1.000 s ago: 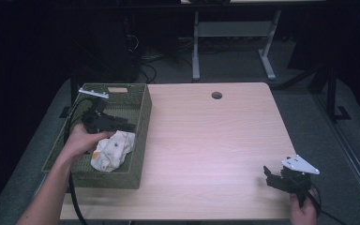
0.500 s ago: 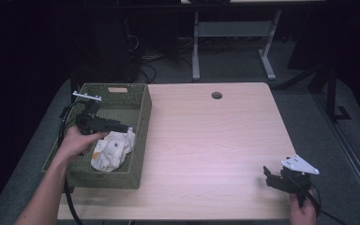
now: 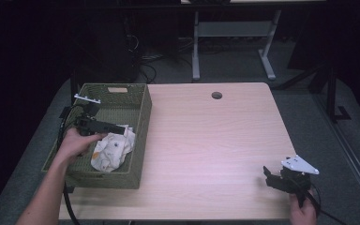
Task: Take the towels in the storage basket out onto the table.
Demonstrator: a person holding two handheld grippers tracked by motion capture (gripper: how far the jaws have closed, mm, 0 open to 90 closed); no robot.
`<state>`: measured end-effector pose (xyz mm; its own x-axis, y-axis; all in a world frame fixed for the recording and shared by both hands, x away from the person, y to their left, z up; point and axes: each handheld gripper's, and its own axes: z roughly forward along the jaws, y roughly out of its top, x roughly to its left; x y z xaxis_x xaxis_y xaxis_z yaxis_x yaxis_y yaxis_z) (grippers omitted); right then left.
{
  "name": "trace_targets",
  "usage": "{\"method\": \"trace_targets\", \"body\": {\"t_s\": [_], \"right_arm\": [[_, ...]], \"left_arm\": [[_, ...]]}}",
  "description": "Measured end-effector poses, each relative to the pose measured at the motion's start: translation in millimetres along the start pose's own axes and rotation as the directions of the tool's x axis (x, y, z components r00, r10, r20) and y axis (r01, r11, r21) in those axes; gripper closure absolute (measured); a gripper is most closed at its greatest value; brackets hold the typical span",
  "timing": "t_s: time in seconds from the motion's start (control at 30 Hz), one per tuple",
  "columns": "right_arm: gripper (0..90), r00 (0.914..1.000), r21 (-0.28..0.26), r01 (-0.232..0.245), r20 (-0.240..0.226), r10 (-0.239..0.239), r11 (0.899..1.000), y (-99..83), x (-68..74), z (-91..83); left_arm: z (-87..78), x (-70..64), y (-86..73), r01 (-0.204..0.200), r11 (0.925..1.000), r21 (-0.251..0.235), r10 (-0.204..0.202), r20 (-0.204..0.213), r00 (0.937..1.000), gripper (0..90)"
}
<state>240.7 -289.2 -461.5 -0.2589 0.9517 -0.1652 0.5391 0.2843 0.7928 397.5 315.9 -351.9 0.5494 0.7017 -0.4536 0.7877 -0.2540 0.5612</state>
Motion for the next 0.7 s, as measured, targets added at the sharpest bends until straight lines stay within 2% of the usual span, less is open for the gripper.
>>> {"method": "trace_targets", "body": {"t_s": [0.03, 0.1, 0.17, 0.3, 0.33, 0.4, 0.43, 0.63, 0.67, 0.7], "right_arm": [[13.9, 1.0000, 0.000, 0.000, -0.002, 0.000, 1.000, 0.0, 0.0, -0.1], [13.9, 1.0000, -0.003, 0.001, -0.002, -0.001, 1.000, 0.1, 0.0, -0.9], [13.9, 1.0000, -0.004, 0.000, -0.001, 0.000, 1.000, 0.0, 0.1, -1.7], [13.9, 1.0000, -0.002, 0.004, 0.002, -0.004, 1.000, -0.2, 0.9, -0.6], [13.9, 1.0000, -0.001, 0.005, 0.002, -0.005, 1.000, -0.2, 1.0, -0.3], [13.9, 1.0000, 0.003, 0.004, 0.001, -0.004, 1.000, -0.3, 1.3, 0.0], [13.9, 1.0000, 0.006, 0.006, 0.002, -0.006, 1.000, 0.0, 2.3, 0.7], [13.9, 1.0000, 0.001, 0.004, -0.004, -0.004, 1.000, 0.1, 2.5, -0.1], [13.9, 1.0000, 0.000, 0.002, -0.006, -0.002, 1.000, 0.1, 2.5, -0.3], [13.9, 1.0000, 0.000, 0.000, -0.006, 0.000, 1.000, 0.1, 2.6, -0.5]], "left_arm": [[1.4, 4.3, -0.7, 0.008, 0.9999, 0.011, -0.007, -0.023, 0.9997, 24.5], [2.9, 8.8, -1.9, 0.022, 0.9996, 0.016, -0.022, -0.035, 0.9992, 24.5], [5.2, 11.8, -2.9, 0.025, 0.9990, 0.036, -0.022, -0.073, 0.9971, 25.6], [8.1, 16.3, -4.8, 0.035, 0.9976, 0.060, -0.028, -0.106, 0.9940, 25.6], [10.9, 17.7, -5.8, 0.031, 0.9954, 0.091, -0.018, -0.142, 0.9897, 25.7], [12.6, 18.6, -6.3, 0.034, 0.9935, 0.109, -0.017, -0.156, 0.9876, 26.0], [15.2, 20.1, -7.3, 0.037, 0.9899, 0.137, -0.010, -0.193, 0.9811, 26.8], [20.2, 27.9, -10.6, 0.070, 0.9802, 0.185, -0.021, -0.252, 0.9674, 27.9], [20.2, 27.9, -10.6, 0.070, 0.9802, 0.185, -0.021, -0.252, 0.9674, 28.1], [22.2, 30.5, -12.7, 0.076, 0.9734, 0.216, -0.013, -0.279, 0.9603, 28.4]]}}
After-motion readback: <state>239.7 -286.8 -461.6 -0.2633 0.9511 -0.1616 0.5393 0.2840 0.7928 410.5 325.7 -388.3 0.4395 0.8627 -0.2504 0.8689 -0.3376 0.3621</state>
